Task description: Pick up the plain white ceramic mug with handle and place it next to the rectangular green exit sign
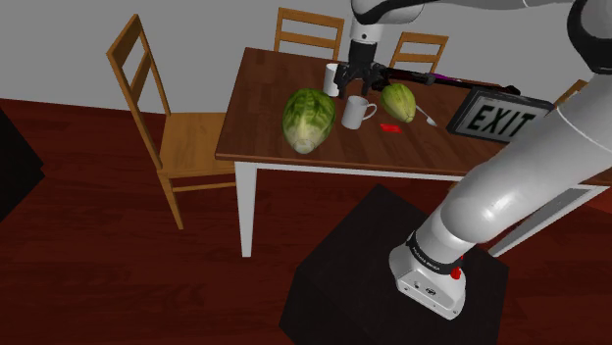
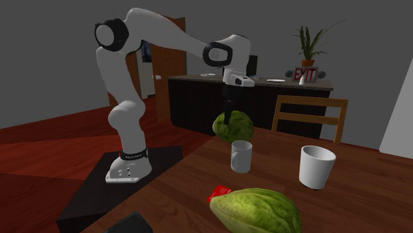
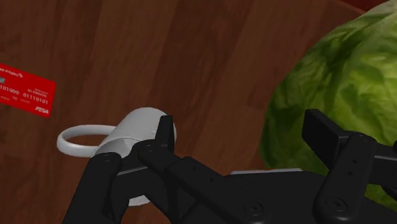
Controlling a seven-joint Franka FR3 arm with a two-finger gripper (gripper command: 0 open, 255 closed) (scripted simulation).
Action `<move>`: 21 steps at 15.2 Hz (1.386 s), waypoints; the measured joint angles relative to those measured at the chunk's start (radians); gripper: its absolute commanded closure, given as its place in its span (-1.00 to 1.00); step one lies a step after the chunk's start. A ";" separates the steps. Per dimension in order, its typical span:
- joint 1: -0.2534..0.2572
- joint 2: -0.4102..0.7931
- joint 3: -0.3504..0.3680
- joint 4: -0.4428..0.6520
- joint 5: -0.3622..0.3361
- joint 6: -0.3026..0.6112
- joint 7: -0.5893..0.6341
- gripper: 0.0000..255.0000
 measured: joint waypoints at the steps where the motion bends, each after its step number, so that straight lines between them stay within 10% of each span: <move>1: -0.006 0.033 -0.009 0.022 0.006 0.005 -0.001 -1.00; 9: -0.065 0.299 -0.072 0.219 0.070 0.026 -0.037 -1.00; 21: -0.072 0.328 -0.075 0.151 0.078 0.120 -0.045 -1.00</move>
